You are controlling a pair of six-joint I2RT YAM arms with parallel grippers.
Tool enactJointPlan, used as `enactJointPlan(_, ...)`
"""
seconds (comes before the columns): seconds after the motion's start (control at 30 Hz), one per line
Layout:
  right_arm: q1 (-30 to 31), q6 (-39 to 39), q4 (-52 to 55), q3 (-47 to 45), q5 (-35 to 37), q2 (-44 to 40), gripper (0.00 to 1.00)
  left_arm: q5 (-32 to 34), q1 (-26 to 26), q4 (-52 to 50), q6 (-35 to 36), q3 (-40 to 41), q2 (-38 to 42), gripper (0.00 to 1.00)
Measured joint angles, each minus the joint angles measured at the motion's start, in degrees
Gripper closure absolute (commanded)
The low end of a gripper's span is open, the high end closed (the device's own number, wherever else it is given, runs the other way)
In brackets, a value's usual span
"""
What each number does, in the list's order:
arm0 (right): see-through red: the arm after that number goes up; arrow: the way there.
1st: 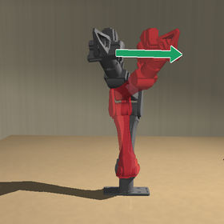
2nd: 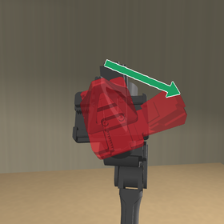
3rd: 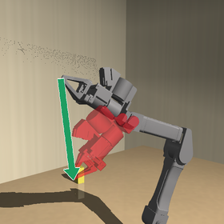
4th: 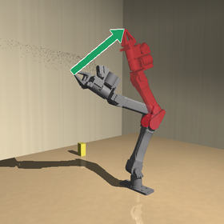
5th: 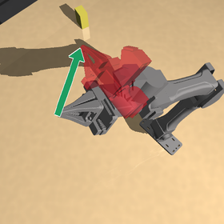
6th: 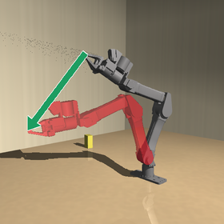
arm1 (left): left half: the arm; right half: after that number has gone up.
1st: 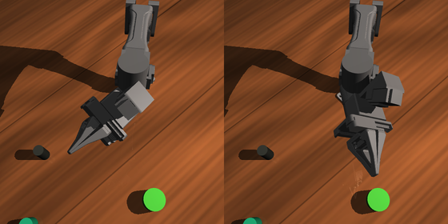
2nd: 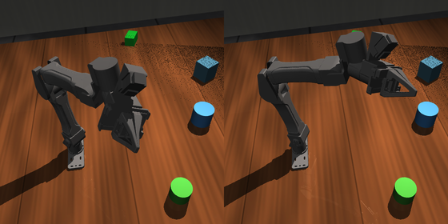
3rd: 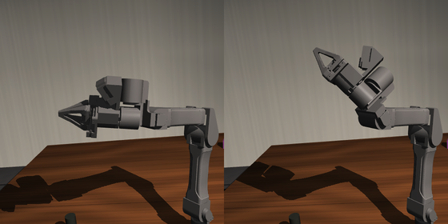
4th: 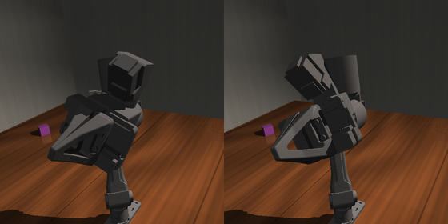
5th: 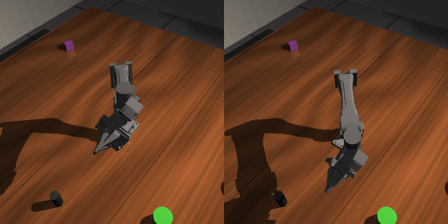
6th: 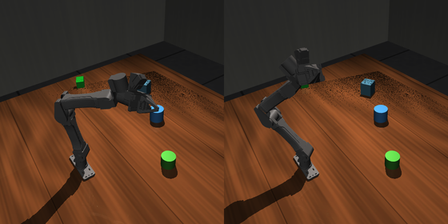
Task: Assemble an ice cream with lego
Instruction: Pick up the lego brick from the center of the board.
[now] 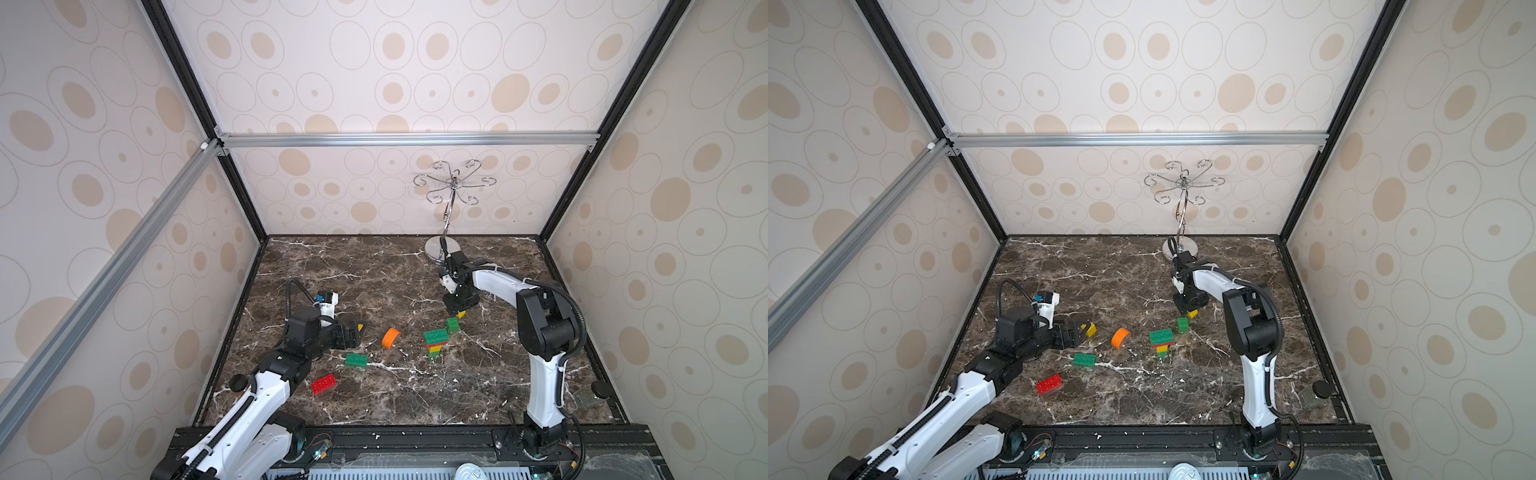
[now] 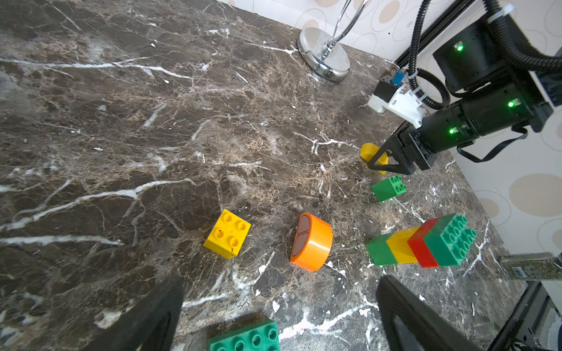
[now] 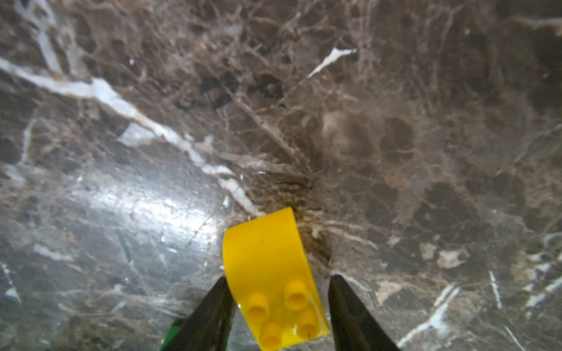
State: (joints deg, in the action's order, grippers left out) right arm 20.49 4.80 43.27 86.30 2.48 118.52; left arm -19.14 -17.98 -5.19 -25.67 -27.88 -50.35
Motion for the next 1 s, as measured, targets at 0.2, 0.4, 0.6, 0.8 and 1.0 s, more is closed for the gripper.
enactJointPlan(0.2,-0.1,0.3,-0.2,0.0,0.0,0.0,0.45,0.0,0.0,0.0,0.0,0.0,0.0,0.00)
enactJointPlan(0.4,-0.1,0.6,-0.9,0.0,-0.2,0.0,0.45,0.0,0.0,0.0,0.0,0.0,0.0,0.00)
enactJointPlan(0.6,-0.1,0.7,-1.1,0.0,-0.3,0.0,0.48,0.0,0.0,0.0,0.0,0.0,0.0,0.00)
enactJointPlan(0.8,-0.1,0.7,-1.2,0.0,-0.3,0.0,0.52,0.0,0.0,0.0,0.0,0.0,0.0,0.00)
enactJointPlan(1.0,-0.1,0.7,-1.1,0.0,-0.3,0.0,0.55,0.0,0.0,0.0,0.0,0.0,0.0,0.00)
